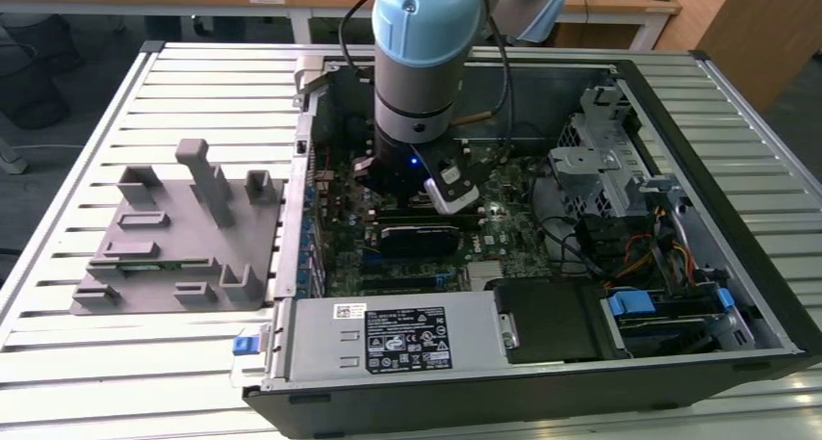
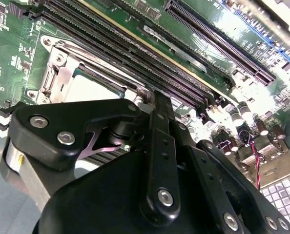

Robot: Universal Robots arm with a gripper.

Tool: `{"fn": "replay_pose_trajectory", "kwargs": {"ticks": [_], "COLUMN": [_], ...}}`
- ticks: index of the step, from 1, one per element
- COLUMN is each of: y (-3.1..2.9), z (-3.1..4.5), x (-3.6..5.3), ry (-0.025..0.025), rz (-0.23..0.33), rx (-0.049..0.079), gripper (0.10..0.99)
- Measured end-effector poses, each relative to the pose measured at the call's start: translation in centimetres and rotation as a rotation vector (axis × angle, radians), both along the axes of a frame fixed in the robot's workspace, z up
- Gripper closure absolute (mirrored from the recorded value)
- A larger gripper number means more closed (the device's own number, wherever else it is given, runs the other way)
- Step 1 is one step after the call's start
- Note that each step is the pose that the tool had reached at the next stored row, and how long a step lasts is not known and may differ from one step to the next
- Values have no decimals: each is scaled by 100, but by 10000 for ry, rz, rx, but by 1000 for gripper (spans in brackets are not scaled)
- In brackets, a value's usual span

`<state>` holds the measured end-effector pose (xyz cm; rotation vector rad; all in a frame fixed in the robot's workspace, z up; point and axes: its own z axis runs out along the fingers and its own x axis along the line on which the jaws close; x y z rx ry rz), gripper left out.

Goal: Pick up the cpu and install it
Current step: 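Install the second cpu locking lever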

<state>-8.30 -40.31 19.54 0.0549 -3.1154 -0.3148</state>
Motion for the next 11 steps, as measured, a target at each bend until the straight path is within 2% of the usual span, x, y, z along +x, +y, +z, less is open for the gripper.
{"fn": "replay_pose_trajectory", "kwargs": {"ticks": [4, 11], "y": [-1, -7], "z": [15, 40], "x": [1, 15], "ry": [1, 75], "rz": [-2, -1], "rx": [13, 4], "gripper": [980, 980]}}
